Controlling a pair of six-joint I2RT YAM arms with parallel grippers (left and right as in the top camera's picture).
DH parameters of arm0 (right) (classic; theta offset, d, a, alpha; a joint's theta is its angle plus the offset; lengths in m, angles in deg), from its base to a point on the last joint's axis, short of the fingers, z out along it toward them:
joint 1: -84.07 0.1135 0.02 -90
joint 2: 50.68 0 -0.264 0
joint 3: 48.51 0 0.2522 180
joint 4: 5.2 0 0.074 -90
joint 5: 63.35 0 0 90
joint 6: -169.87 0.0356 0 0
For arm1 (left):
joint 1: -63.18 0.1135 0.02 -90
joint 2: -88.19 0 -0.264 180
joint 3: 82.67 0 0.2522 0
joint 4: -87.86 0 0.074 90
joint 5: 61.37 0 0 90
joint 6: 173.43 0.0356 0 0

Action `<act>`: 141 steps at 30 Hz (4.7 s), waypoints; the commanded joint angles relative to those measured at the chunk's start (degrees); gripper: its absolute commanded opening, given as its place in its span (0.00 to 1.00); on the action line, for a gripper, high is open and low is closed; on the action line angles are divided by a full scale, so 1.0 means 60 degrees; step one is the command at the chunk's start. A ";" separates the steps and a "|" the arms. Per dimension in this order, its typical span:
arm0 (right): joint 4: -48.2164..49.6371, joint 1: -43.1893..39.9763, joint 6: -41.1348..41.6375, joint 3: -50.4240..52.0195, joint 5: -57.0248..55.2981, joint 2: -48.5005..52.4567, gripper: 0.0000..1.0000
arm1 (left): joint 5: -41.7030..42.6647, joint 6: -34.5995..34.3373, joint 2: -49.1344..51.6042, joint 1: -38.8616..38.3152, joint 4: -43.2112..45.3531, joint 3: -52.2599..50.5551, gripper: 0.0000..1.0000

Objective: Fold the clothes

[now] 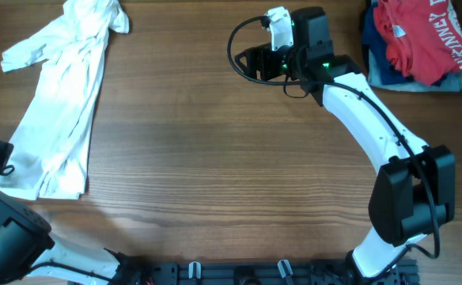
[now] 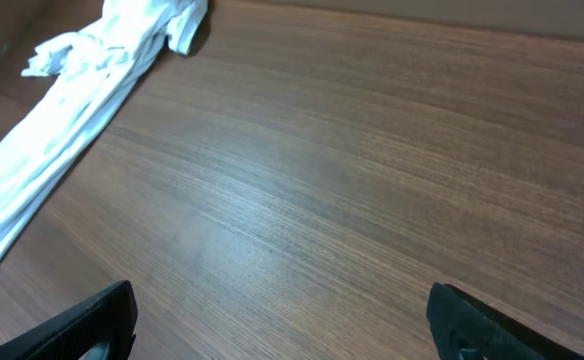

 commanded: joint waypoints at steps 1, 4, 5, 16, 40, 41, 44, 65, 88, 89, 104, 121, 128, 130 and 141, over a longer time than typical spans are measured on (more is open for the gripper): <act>-0.0124 0.0029 -0.0073 -0.0200 -0.0102 0.0146 0.94 | -0.0124 0.1002 0.0423 0.0044 0.0277 0.0098 0.94; -0.0142 0.0029 -0.0073 -0.0200 -0.0233 0.0146 0.94 | -0.0120 0.0998 0.0561 0.0044 0.0390 0.0098 0.94; -0.0138 0.0029 -0.0073 -0.0200 -0.0277 0.0146 0.94 | -0.0124 0.0998 0.0586 0.0044 0.0426 0.0098 0.94; -0.0142 0.0029 -0.0069 -0.0200 -0.0280 0.0146 0.94 | -0.0113 0.1497 0.1257 0.0047 0.1129 0.0098 0.96; 0.0601 -0.0084 0.0346 -0.0204 -0.0510 0.0135 0.86 | 0.6120 0.1464 0.1078 -0.0758 -0.0732 0.0098 0.04; 0.0616 -0.0138 0.0481 -0.0204 -0.0488 0.0135 0.86 | 0.6331 0.1468 0.0951 -0.1024 -0.0831 0.0098 0.04; 0.0612 -0.0306 0.0572 -0.0215 -0.0477 0.0117 0.86 | 0.6739 0.1534 0.0514 -0.1953 -0.0962 0.0098 0.04; 0.0051 -0.2284 0.0382 -0.0295 0.1606 -0.0455 0.86 | 0.6102 -0.0849 -0.2222 -1.0440 0.5625 0.0109 0.04; -0.0182 -0.3082 -0.0299 -0.0259 0.3566 -0.0976 0.81 | 0.4116 -0.2069 -0.1705 -1.2346 0.7785 0.0117 0.04; -0.0175 -0.3202 -0.0233 -0.0259 0.3570 -0.0991 0.81 | 0.4003 -0.2069 -0.1621 -1.2477 0.7876 0.0120 0.04; -0.0120 -0.4608 0.0215 -0.0259 0.3606 -0.1031 0.83 | 0.3209 -0.2583 -0.1093 -1.4622 0.8834 0.0911 0.36; -0.0455 -0.4149 0.0182 -0.0255 0.3424 -0.1002 0.86 | 0.3053 -0.1501 -0.2127 -1.1530 0.5388 0.0911 1.00; -0.1942 -0.2586 0.0153 -0.0255 0.1115 -0.0710 0.86 | 0.2725 -0.0448 -0.2040 -0.9307 0.2761 0.0911 1.00; -0.1971 -0.2087 -0.0102 -0.0255 0.0911 -0.0652 0.86 | 0.2375 -0.0215 -0.1963 -0.8954 0.2492 0.0911 1.00; -0.1971 -0.0856 -0.0124 -0.0255 -0.0736 -0.0619 0.86 | 0.0623 0.0466 -0.0441 -0.7337 0.1290 0.0911 1.00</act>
